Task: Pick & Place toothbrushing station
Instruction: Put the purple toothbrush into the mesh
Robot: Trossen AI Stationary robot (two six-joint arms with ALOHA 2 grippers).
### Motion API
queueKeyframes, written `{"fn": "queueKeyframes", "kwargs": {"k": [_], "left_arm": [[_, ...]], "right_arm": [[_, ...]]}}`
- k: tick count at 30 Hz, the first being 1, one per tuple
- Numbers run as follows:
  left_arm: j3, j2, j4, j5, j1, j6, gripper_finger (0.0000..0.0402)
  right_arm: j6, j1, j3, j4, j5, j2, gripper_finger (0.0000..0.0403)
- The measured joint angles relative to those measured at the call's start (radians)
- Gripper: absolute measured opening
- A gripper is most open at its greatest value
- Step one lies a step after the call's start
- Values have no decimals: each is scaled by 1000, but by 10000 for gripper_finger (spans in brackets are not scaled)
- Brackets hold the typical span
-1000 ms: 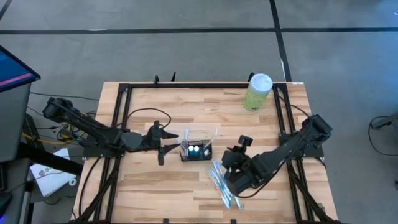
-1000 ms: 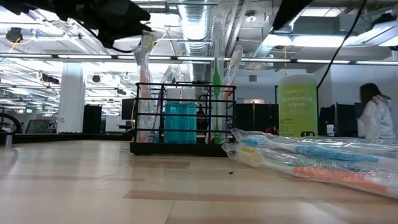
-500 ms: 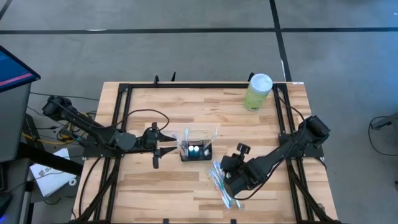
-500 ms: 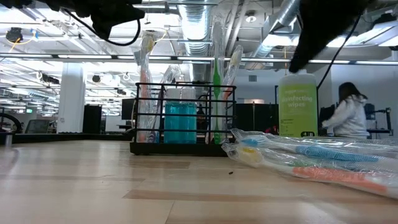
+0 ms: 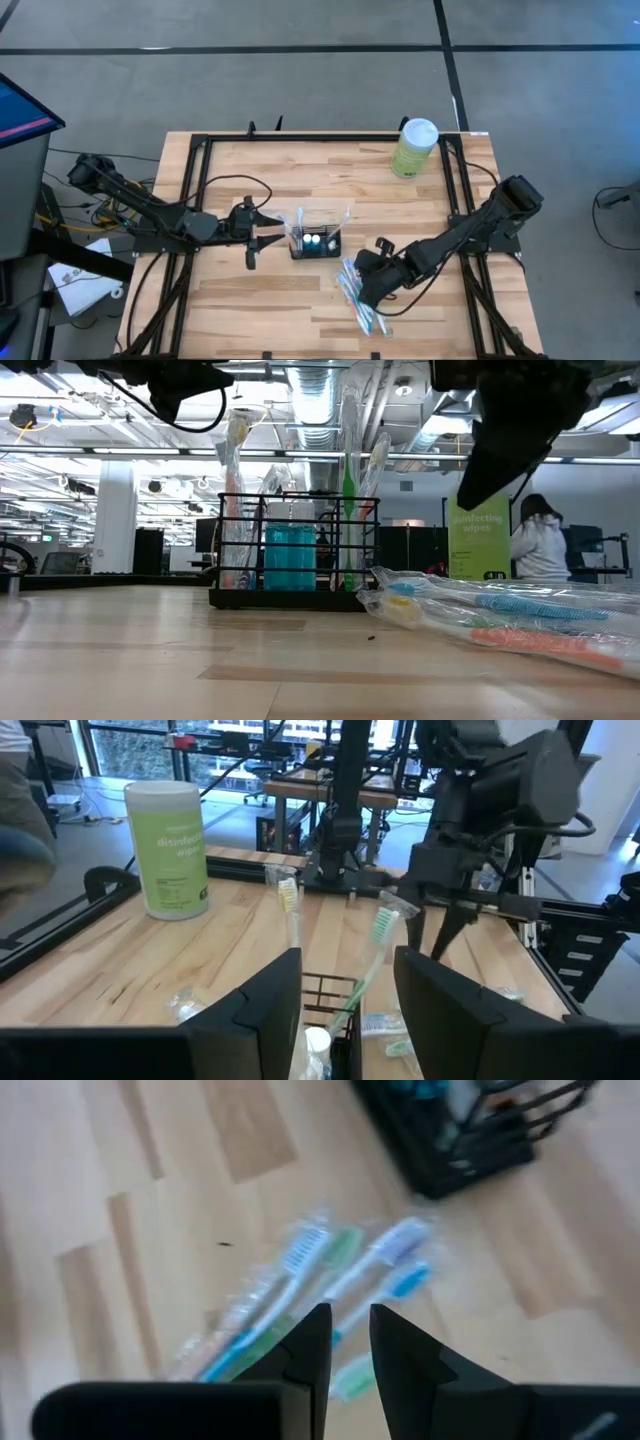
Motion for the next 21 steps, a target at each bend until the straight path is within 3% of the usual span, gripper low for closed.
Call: {"fn": "queueKeyframes", "kwargs": {"k": [4,21], "left_arm": [[0,-1,2,0,0,1,154],[0,-1,4,0,0,2,154]], "right_arm": [[-9,-12,-38,94,-56,7,63],[-20,-59,-42,93,-97,75,63]]}}
